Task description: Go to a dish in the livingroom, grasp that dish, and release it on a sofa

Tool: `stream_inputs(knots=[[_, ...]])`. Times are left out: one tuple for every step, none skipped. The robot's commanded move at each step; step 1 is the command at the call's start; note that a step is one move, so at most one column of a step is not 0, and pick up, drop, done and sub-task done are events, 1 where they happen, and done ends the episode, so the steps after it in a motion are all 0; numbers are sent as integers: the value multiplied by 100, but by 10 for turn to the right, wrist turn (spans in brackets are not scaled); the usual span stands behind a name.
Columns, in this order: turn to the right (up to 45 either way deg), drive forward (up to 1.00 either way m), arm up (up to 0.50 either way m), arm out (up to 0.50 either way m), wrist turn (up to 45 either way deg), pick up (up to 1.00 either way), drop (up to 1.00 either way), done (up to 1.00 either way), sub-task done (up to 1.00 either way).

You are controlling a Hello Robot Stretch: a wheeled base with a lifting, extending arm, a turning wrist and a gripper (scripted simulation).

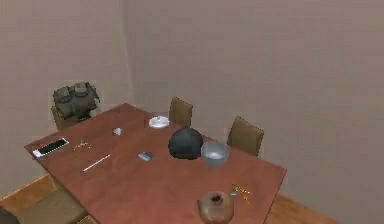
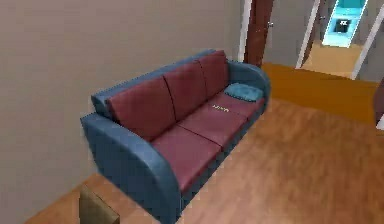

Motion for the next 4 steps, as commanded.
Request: stream_inputs(knots=[[450, 0, 0, 0, 0, 0, 0, 0, 0], [360, 0, 0, 0, 0, 0, 0, 0, 0], [0, 20, 0, 0, 0, 0, 0, 0, 0], [-450, 0, 0, 0, 0, 0, 0, 0, 0]])
